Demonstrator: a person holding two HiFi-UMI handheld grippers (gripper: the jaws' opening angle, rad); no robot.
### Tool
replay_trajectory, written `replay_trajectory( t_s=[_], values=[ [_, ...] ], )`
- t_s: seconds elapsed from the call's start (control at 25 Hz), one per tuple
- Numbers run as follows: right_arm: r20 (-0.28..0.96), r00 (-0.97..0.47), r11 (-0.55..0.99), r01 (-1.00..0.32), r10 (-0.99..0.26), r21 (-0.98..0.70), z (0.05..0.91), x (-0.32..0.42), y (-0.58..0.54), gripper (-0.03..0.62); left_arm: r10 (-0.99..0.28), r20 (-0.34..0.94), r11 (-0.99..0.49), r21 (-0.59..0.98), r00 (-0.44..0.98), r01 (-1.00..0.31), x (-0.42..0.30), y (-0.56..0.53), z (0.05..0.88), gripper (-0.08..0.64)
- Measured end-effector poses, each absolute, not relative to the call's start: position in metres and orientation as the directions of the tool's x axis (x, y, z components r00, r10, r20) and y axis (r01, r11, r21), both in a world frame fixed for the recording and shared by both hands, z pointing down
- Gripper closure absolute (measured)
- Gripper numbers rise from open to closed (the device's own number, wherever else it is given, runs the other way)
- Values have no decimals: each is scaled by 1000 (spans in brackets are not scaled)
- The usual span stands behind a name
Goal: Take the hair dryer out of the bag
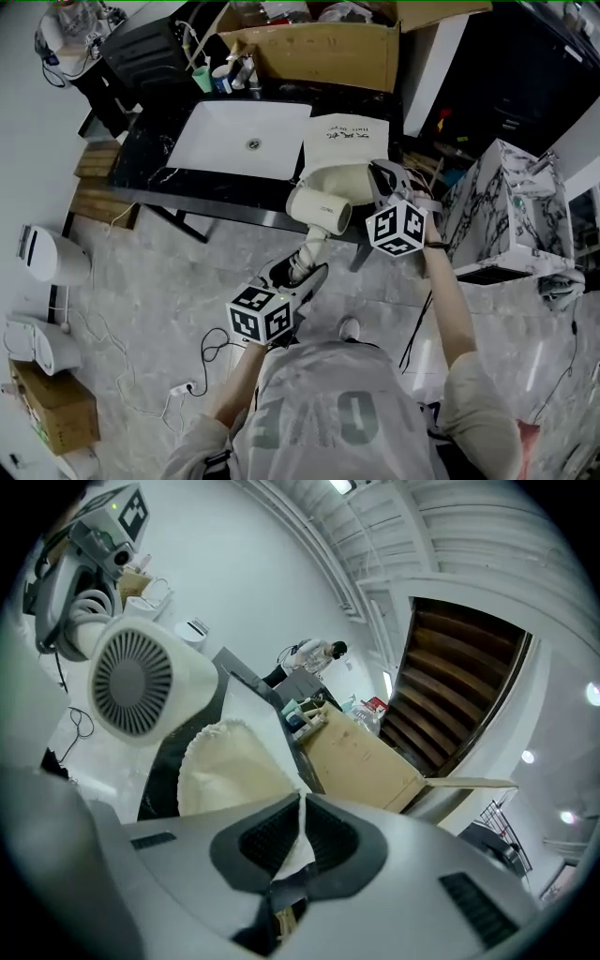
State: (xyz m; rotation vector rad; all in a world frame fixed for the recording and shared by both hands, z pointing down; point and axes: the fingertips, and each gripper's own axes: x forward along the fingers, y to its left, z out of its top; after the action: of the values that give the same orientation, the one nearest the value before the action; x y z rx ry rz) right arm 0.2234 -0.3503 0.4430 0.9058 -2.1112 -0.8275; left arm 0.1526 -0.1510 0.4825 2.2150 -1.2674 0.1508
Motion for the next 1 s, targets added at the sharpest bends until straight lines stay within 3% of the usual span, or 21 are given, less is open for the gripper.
replay_trajectory(
  t_s=[0.48,1.0],
  values=[
    [370,-468,551,-344,-803,761,451,223,-347,548,-796,320,-361,430,514,-827,111,-142,475,282],
    [517,-414,642,-263,-749,720,524,228,-315,548,-878,142,-356,444,457,-822,72,-212,406,281]
  ],
)
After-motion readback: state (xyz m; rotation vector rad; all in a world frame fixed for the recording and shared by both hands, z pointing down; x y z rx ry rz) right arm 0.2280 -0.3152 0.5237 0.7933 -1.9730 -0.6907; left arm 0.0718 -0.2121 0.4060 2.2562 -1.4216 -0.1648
